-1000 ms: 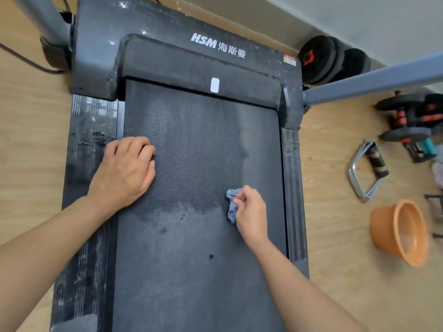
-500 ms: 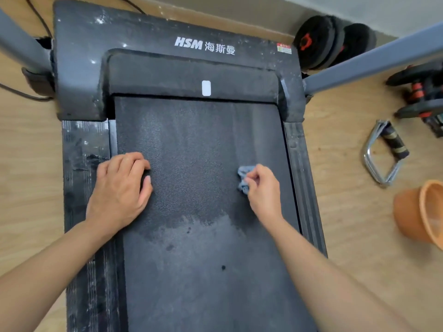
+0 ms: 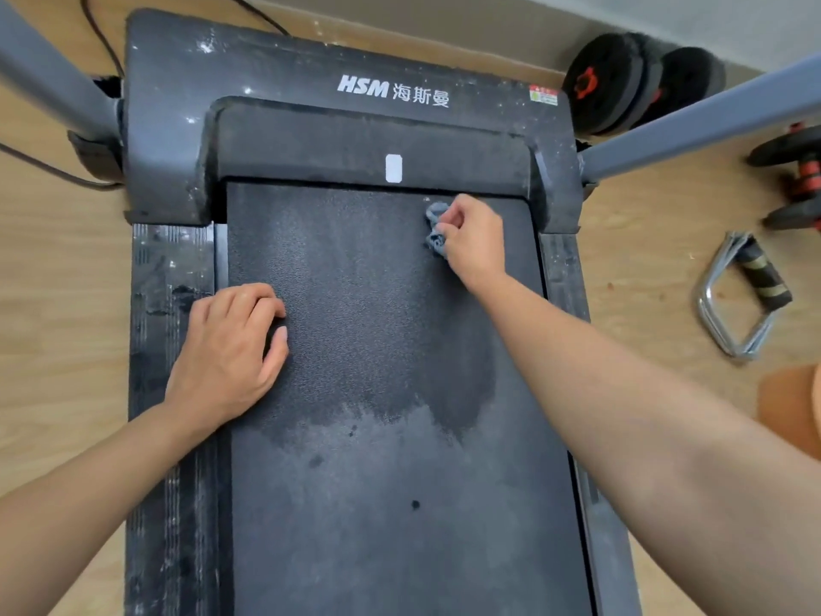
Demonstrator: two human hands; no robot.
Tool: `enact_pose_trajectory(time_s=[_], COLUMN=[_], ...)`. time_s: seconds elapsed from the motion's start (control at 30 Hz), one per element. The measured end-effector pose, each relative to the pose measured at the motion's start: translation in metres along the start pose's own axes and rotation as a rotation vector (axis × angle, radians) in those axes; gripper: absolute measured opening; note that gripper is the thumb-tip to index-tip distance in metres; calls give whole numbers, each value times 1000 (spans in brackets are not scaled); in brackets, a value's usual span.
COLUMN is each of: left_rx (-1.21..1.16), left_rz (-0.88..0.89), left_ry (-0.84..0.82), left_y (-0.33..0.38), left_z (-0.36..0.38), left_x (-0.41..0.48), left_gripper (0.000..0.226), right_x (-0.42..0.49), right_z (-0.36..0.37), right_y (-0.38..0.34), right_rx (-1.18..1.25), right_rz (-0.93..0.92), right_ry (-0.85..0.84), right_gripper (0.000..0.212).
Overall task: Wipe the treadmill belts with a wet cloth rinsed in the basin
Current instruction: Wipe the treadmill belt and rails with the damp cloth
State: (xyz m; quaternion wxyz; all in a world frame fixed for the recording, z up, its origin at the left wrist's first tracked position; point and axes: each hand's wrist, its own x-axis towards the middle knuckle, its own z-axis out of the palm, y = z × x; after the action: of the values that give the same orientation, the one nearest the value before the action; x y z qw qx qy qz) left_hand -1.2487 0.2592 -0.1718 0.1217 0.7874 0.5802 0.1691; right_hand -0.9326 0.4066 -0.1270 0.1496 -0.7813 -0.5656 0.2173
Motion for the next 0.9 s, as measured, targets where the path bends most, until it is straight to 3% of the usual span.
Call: enact_pose_trajectory(time_s=[0.17, 0.27, 0.47, 0.6, 0.77, 0.9], left_rx=[-22, -26, -2, 30, 25, 85], left_rz=[-20, -23, -19, 4, -4, 53], left_ry=[-8, -1, 33, 46, 33, 9], left_y=[1, 2, 3, 0, 3, 3], left_z=[-3, -2, 1, 3, 2, 4], left_x=[2, 2, 2, 0, 0, 0], left_gripper=[26, 25, 26, 26, 26, 33], right_x=[-181, -218, -24, 53, -76, -209], right_z=[-13, -20, -21, -21, -22, -38], right_y=[87, 107, 29, 14, 101, 150], right_rx=[-42, -15, 148, -17, -96, -386], right_rz=[87, 168, 142, 131, 59, -215], right_ry=[-44, -58, 110, 128, 59, -195], right_gripper=[30, 39, 22, 18, 27, 44])
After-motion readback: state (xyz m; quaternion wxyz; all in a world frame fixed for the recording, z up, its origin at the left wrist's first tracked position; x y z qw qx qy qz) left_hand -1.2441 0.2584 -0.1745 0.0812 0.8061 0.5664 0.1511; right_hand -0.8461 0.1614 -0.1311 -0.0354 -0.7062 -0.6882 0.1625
